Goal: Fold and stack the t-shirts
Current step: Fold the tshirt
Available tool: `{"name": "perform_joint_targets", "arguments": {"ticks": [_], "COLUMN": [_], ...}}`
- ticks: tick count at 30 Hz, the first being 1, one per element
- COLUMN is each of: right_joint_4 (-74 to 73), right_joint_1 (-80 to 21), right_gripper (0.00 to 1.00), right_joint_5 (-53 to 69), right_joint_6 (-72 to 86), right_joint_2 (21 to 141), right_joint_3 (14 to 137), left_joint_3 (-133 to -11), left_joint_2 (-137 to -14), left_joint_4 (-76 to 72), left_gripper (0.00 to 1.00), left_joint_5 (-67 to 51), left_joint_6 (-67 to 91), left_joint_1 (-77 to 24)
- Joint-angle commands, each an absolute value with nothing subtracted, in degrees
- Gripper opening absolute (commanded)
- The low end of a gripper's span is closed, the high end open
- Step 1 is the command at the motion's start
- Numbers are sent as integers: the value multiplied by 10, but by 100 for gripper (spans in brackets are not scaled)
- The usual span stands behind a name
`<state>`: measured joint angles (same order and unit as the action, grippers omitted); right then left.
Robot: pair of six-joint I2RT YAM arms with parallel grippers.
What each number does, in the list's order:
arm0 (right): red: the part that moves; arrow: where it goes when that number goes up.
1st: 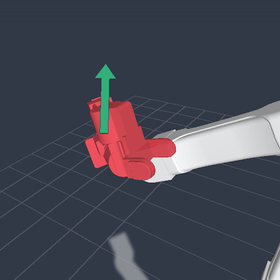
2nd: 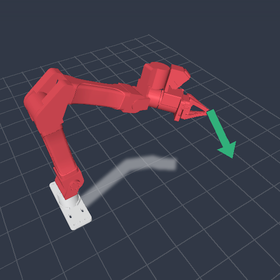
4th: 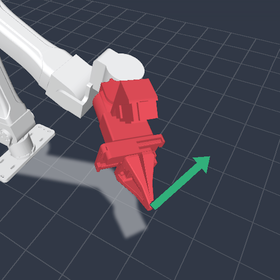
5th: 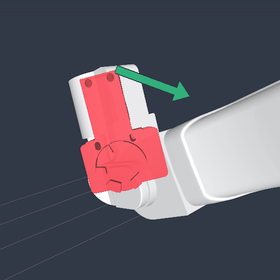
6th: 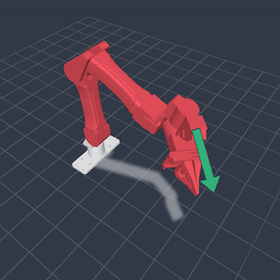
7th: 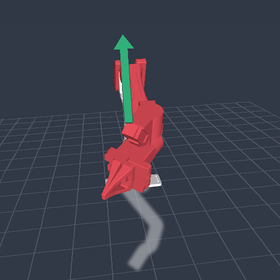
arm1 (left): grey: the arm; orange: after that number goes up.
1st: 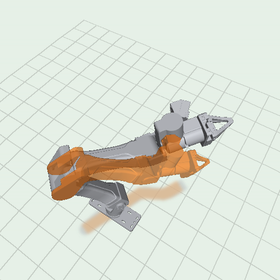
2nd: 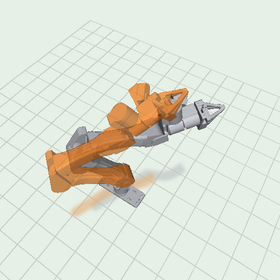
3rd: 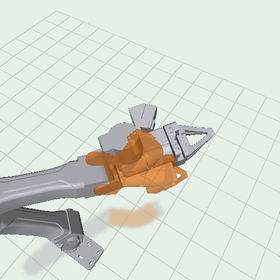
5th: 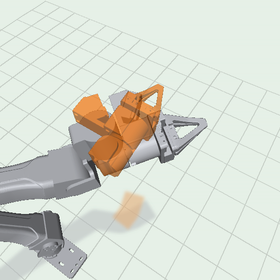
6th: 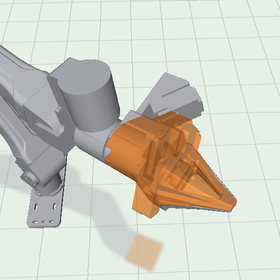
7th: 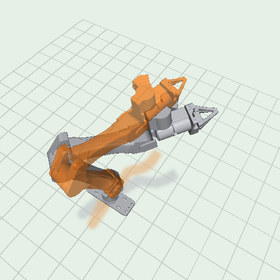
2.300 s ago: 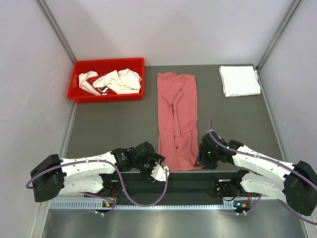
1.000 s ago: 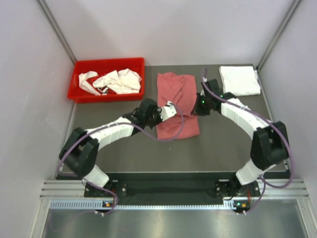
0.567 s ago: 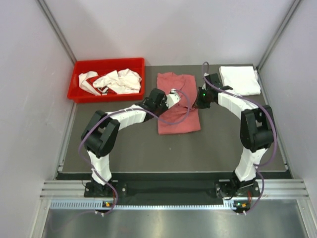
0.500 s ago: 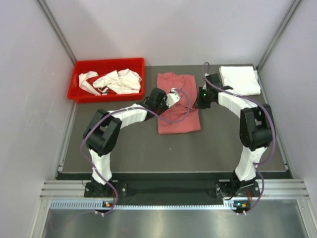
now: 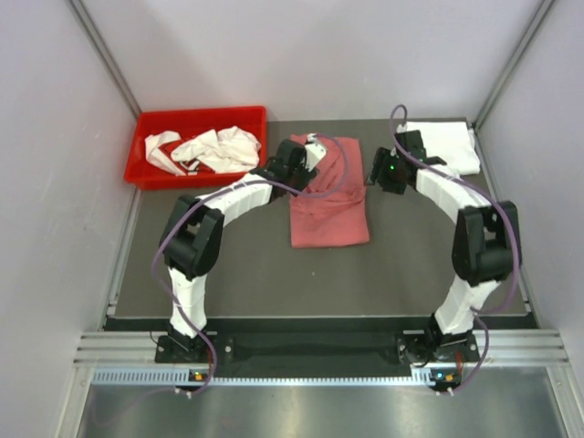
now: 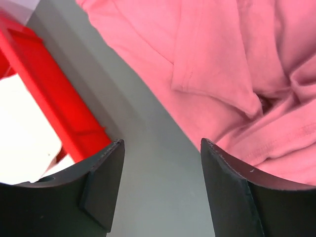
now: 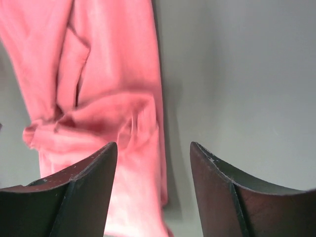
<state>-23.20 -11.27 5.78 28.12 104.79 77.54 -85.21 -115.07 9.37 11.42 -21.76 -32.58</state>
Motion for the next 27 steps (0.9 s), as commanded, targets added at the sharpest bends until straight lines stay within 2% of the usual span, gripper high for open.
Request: {"name": "perform_joint_targets", "arguments": {"ticks": [1,4,6,11,18,21,22,24,25,26,27], "right_joint_4": [-228,-195,-179,-146,-75,-54,-49,-45,-47,-58,-68], "right_joint_1": [-109,-112,-119,-154,-166,-173,-173,-173,-173,-173,-173], "right_gripper": [61,61,61,66,63,53,40,25,12,6,2], "right_joint_5": [26,86,112,129,158,164,164,162,160,157,151], "right_joint_6": [262,282,297,323,356,369,371,375,373,370,367], "right_joint_2": [925,870,855,845,885,898,901,901,895,890,884], "right_joint_3": [710,595,535,473,442,434,432,426,425,421,419], "left_joint_3": [-855,-754,-678,-585,-530,-515,-511,-498,-495,-496,-499], "left_joint_2": [-1078,-997,-964,-933,-964,-976,-976,-976,-977,-977,-977], "left_joint_4": [155,151,149,131,40,25,25,26,27,32,39], "left_gripper": [68,54,51,63,65,62,59,42,33,25,0], "left_joint_5": [78,-34,-60,-62,16,19,14,6,6,7,9], "left_joint_6": [-172,-196,-245,-308,-326,-330,-330,-330,-330,-328,-325], "left_joint_1": [-323,-350,-378,-452,-456,-463,-469,-476,-480,-481,-481]}}
